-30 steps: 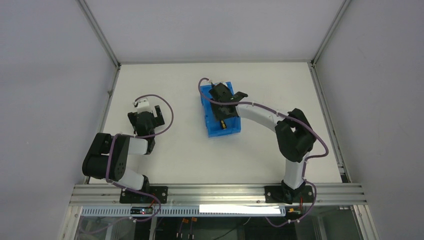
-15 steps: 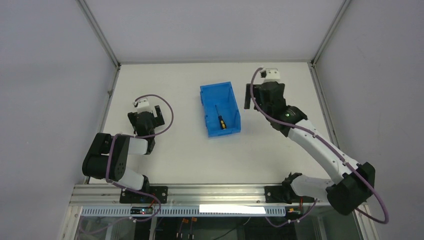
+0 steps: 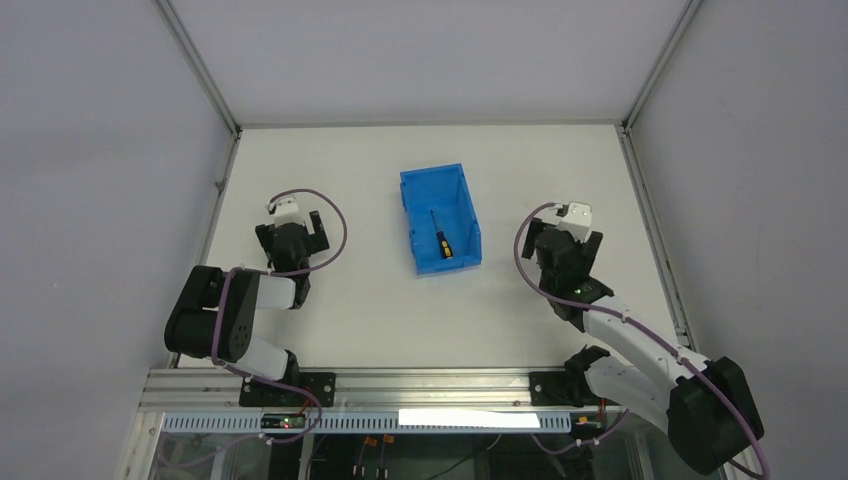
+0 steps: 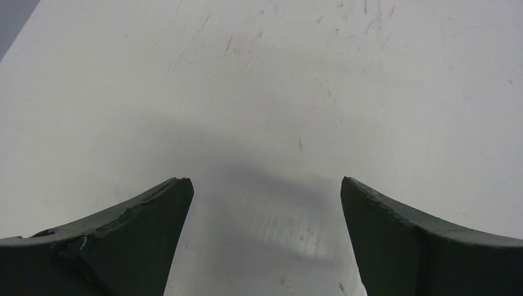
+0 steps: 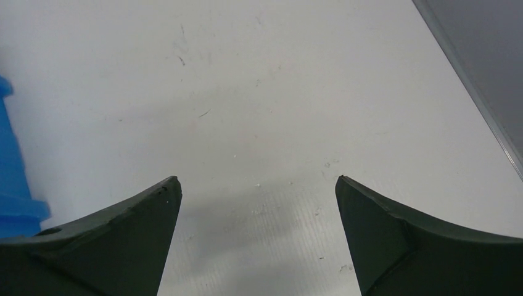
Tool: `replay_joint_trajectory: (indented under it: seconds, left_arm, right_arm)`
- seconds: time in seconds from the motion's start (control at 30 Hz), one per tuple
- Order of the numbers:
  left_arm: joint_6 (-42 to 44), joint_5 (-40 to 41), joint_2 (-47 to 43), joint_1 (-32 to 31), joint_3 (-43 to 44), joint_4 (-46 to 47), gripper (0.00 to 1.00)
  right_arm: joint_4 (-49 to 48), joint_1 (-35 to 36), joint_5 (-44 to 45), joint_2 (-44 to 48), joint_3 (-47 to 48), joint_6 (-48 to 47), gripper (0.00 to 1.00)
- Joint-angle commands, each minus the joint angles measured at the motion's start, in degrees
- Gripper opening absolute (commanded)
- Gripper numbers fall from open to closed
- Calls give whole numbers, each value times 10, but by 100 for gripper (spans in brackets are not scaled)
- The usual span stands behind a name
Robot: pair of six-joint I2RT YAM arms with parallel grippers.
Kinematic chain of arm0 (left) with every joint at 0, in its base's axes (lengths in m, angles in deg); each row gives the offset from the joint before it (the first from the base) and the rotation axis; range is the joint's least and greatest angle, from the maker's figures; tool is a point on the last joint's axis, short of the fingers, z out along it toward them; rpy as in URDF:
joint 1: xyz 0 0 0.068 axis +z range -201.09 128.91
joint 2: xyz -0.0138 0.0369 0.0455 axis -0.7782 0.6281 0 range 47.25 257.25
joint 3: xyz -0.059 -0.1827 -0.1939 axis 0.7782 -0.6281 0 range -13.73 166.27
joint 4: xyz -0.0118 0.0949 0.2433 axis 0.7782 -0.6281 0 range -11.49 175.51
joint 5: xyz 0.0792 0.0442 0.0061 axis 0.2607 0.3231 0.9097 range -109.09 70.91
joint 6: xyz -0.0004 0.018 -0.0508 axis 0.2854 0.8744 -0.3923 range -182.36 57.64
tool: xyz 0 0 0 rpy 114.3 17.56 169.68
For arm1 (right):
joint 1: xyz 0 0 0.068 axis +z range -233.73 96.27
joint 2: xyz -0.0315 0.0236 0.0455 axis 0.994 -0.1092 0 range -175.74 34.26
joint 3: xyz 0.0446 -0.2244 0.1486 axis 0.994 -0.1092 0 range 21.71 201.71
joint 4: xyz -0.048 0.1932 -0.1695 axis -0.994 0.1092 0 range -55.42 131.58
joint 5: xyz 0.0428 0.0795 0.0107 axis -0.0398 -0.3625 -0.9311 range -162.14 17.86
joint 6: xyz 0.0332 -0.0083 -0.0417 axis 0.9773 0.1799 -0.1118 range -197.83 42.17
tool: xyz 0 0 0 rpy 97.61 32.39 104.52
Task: Put the screwdriver in the bin
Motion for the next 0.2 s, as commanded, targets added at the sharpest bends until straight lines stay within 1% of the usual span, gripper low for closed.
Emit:
replay_joint_trajectory:
  seconds: [0.0,0.03,0.17]
  left_arm:
    - [-7,10,1,-3,9,12,99]
    - [-7,10,1,-2,9,12,99]
    - [-7,10,1,-3,9,12,99]
  right_arm:
    - [-107,-3,83,-4,-7,27,99]
    - [-101,-2,83,-8,-3,29,99]
    - [-132,-2,70,-10,-12,22,99]
